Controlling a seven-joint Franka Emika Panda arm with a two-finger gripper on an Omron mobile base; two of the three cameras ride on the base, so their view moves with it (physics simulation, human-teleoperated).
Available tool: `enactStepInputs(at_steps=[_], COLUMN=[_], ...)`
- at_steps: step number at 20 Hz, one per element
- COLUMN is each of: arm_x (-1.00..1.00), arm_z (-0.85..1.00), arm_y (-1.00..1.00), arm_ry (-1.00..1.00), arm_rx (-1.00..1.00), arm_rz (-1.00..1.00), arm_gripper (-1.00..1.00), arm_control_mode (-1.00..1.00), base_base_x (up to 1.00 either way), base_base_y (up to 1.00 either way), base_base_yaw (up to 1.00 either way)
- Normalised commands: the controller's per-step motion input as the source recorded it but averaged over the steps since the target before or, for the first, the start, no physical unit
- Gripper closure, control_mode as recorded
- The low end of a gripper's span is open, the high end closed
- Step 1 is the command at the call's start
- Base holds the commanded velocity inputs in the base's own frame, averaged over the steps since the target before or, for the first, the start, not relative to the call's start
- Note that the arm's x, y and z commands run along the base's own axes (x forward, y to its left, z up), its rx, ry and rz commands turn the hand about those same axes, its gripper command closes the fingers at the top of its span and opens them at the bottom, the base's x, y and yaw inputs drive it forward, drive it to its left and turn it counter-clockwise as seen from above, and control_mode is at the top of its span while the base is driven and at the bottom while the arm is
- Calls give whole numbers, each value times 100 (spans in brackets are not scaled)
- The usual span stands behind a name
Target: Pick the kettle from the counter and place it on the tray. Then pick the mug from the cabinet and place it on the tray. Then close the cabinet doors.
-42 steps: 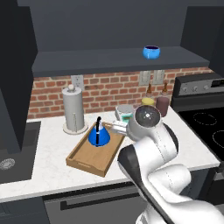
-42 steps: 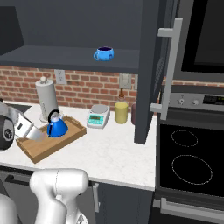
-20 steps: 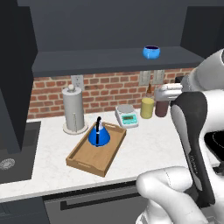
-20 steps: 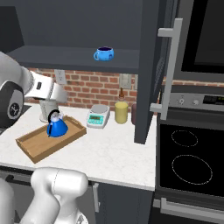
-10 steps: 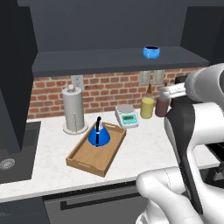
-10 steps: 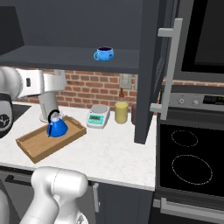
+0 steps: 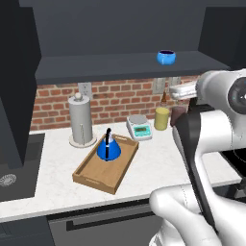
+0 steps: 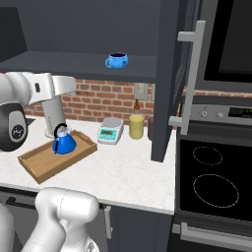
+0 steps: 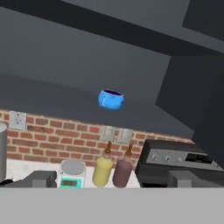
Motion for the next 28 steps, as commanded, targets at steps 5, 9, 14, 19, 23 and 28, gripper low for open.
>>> enactStepInputs(at_steps=[5, 9, 14, 19, 23, 28], arm_x=[8, 0, 0, 0, 1, 0], arm_z=[13, 0, 0, 6, 4, 0], arm_y=[24, 0, 0, 0, 9, 2], arm_ry=[0, 0, 0, -4, -2, -3], arm_rx=[0, 0, 0, 1, 0, 0], arm_rz=[-6, 0, 0, 0, -3, -2], arm_gripper=[-100, -100, -100, -100, -100, -100], arm_control_mode=[-100, -100, -100, -100, -100, -100], base_base_x=[0, 0, 0, 0, 0, 0], base_base_y=[0, 0, 0, 0, 0, 0], base_base_yaw=[0, 0, 0, 0, 0, 0])
